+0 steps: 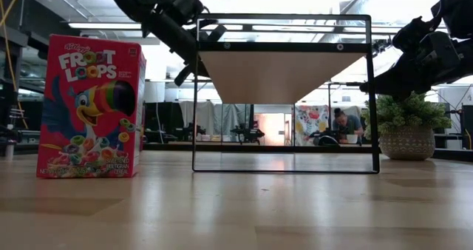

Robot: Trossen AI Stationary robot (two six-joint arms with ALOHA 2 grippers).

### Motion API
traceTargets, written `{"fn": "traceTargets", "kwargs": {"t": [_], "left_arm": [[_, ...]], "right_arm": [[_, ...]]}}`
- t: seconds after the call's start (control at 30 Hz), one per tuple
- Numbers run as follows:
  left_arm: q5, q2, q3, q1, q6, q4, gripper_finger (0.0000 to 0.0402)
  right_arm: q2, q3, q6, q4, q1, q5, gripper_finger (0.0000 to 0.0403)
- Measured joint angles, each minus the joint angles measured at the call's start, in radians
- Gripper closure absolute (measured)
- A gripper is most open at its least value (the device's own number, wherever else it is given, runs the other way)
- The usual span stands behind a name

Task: Stack cereal on shelf
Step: Put the top yellow cereal box on the shelf

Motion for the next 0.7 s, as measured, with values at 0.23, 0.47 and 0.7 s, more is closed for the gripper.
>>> {"fn": "traceTargets", "kwargs": {"t": [0.23, 0.47, 0.7], "left_arm": [[-0.065, 0.0, 0.0, -0.011, 0.003, -0.003, 0.0401], [-0.073, -0.002, 0.0, 0.043, 0.028, -0.004, 0.0401], [-0.073, -0.001, 0.0, 0.077, 0.03, 0.047, 0.0401]], "right_arm": [[0.0, 0.0, 0.0, 0.0, 0.0, 0.0, 0.0402], [0.0, 0.0, 0.0, 0.0, 0.0, 0.0, 0.0402], [0.0, 0.0, 0.0, 0.0, 0.0, 0.0, 0.0402]]}}
